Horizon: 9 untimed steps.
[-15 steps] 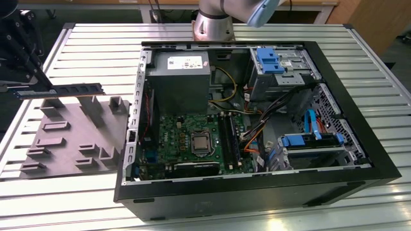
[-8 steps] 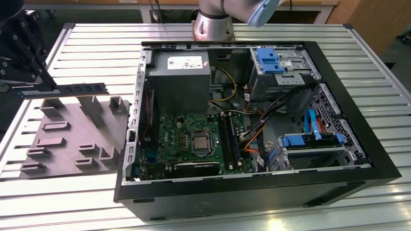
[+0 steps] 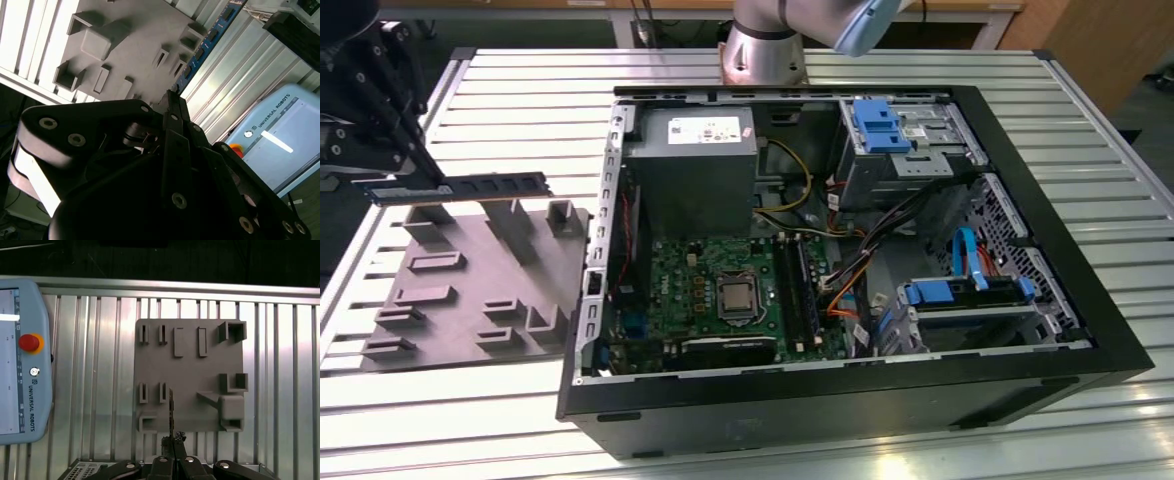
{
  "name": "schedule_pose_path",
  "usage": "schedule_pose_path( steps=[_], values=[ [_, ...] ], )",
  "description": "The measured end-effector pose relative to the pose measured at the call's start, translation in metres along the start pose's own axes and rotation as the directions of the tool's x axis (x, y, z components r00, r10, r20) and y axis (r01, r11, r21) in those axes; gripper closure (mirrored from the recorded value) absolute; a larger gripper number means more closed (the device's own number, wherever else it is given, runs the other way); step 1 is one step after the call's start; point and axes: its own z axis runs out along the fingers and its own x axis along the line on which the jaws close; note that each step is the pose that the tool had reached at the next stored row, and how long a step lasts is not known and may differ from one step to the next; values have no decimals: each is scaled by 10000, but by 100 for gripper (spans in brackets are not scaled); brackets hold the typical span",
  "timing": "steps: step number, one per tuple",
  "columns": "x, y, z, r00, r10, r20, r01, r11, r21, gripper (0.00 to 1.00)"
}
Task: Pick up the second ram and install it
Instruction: 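Pick up the second ram and move it above second insertion slot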
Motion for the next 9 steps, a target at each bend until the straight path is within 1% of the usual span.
schedule_pose_path(
  steps=[9],
  values=[
    [1,-53,-3,10000,0,-1,0,10000,0,88]
  ],
)
